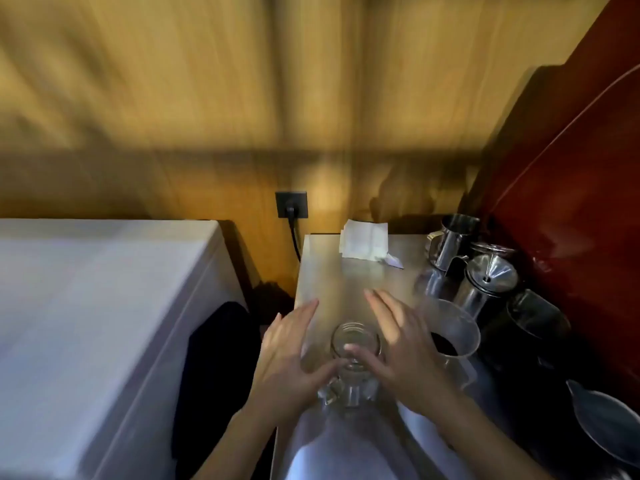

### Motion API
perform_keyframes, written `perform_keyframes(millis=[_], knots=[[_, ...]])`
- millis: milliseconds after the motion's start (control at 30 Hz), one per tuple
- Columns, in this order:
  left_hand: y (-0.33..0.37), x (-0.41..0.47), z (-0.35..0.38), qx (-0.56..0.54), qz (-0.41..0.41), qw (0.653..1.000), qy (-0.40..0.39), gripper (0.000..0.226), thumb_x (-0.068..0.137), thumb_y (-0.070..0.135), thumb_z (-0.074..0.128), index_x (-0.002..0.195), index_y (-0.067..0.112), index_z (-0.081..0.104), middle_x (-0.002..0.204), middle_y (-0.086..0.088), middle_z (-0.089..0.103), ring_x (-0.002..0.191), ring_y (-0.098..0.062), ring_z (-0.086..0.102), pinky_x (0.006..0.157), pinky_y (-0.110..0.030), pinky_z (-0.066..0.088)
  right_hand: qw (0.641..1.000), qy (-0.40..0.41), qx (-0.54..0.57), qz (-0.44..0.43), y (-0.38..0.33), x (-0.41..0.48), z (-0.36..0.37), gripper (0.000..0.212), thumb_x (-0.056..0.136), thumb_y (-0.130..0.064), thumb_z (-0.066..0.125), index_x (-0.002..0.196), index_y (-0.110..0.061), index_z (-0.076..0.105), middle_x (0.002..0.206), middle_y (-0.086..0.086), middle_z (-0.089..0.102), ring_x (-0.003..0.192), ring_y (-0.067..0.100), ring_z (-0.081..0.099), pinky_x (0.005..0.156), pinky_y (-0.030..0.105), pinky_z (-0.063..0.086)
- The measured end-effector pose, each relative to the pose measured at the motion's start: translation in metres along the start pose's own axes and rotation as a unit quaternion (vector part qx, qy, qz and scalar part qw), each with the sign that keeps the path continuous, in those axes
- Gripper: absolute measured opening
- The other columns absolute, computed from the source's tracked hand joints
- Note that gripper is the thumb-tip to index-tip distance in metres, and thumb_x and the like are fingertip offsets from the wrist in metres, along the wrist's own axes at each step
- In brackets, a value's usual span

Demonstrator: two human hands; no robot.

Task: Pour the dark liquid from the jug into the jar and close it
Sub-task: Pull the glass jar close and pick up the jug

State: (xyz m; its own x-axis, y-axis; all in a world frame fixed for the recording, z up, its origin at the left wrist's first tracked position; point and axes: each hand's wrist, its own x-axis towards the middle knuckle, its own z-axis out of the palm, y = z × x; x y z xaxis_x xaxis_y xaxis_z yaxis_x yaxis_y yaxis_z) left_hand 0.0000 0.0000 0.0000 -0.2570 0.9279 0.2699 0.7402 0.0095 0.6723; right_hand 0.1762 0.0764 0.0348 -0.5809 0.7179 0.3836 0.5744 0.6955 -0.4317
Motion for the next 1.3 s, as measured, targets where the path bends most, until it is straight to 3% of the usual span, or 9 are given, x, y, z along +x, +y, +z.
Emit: perform_keyframes(millis=[200,367,433,533,667,833,1000,1167,1300], knots=[[-0.006,-0.009,0.02,-0.009,0.009,0.993,-0.114,0.083,0.061,0.066,0.064,0.124,0.063,0.009,0.129,0.034,0.03,0.125,0.008,0.027,0.111,-0.028,0.017,0.996,-0.093,-0.005,0.004,0.011,-0.011,0.019,0.078,0.079,-0.059,0.054,0.137,-0.012,0.031,0.137,0.009,0.044,0.123,0.026,0.04,0.102,0.04,0.029],[-0.016,-0.006,0.027,-0.047,-0.023,0.99,-0.13,0.069,0.08,0.032,0.068,0.136,0.04,0.027,0.127,0.029,0.039,0.122,0.016,0.026,0.118,-0.049,0.017,0.998,-0.057,0.014,0.014,0.015,-0.012,0.022,0.069,0.074,-0.054,0.065,0.125,-0.012,0.043,0.117,0.009,0.056,0.105,0.026,0.05,0.089,0.036,0.037],[-0.017,-0.003,0.026,-0.064,-0.018,0.987,-0.146,0.066,0.084,0.024,0.065,0.128,0.052,0.025,0.13,0.031,0.04,0.13,0.013,0.024,0.121,-0.036,0.0,0.998,-0.049,0.025,0.018,0.015,-0.013,0.022,0.069,0.073,-0.054,0.065,0.124,-0.013,0.042,0.117,0.007,0.055,0.104,0.023,0.049,0.09,0.037,0.039],[-0.014,0.004,0.024,-0.069,-0.026,0.983,-0.165,0.067,0.081,0.02,0.058,0.119,0.066,0.027,0.129,0.03,0.047,0.137,-0.012,0.033,0.101,0.001,-0.007,0.998,-0.044,0.047,0.028,0.014,-0.016,0.022,0.07,0.073,-0.055,0.064,0.126,-0.015,0.041,0.12,0.003,0.053,0.107,0.018,0.045,0.094,0.038,0.039],[-0.008,0.008,0.021,-0.148,-0.051,0.972,-0.174,0.055,0.067,0.031,0.046,0.116,0.056,0.042,0.118,0.037,0.051,0.127,0.0,0.046,0.119,-0.038,0.019,0.998,-0.026,0.061,0.024,0.011,-0.02,0.024,0.065,0.073,-0.054,0.065,0.121,-0.017,0.043,0.112,0.001,0.055,0.102,0.017,0.047,0.088,0.032,0.039],[0.0,0.009,0.019,-0.209,-0.054,0.962,-0.169,0.053,0.064,0.036,0.053,0.116,0.042,0.048,0.117,0.02,0.059,0.11,0.015,0.053,0.09,-0.005,0.039,0.997,-0.019,0.074,0.023,0.007,-0.02,0.024,0.061,0.074,-0.051,0.065,0.121,-0.018,0.043,0.11,0.002,0.056,0.1,0.018,0.049,0.086,0.03,0.039],[-0.017,0.005,0.02,-0.213,-0.071,0.961,-0.162,0.068,0.076,-0.005,0.062,0.119,0.047,0.051,0.122,0.01,0.063,0.116,-0.003,0.057,0.097,-0.021,0.047,0.996,-0.038,0.063,0.044,0.014,-0.025,0.006,0.052,0.08,-0.044,0.064,0.121,-0.017,0.047,0.116,0.005,0.057,0.105,0.023,0.051,0.089,0.036,0.043],[-0.016,0.001,0.019,-0.237,-0.085,0.951,-0.18,0.067,0.058,0.04,0.076,0.119,0.041,0.047,0.12,0.008,0.06,0.107,0.005,0.058,0.086,-0.008,0.042,0.982,0.128,0.025,0.138,0.029,-0.043,-0.022,0.017,0.079,-0.014,0.07,0.091,-0.006,0.062,0.084,0.012,0.064,0.077,0.03,0.059,0.065,0.049,0.052],[-0.015,-0.001,0.022,-0.26,-0.092,0.944,-0.181,0.078,0.051,0.041,0.077,0.121,0.032,0.044,0.123,0.002,0.056,0.11,0.0,0.056,0.089,-0.012,0.043,0.956,0.159,0.006,0.247,0.046,-0.061,-0.026,0.024,0.076,-0.019,0.073,0.089,-0.006,0.057,0.084,0.009,0.058,0.078,0.026,0.055,0.066,0.049,0.05]])
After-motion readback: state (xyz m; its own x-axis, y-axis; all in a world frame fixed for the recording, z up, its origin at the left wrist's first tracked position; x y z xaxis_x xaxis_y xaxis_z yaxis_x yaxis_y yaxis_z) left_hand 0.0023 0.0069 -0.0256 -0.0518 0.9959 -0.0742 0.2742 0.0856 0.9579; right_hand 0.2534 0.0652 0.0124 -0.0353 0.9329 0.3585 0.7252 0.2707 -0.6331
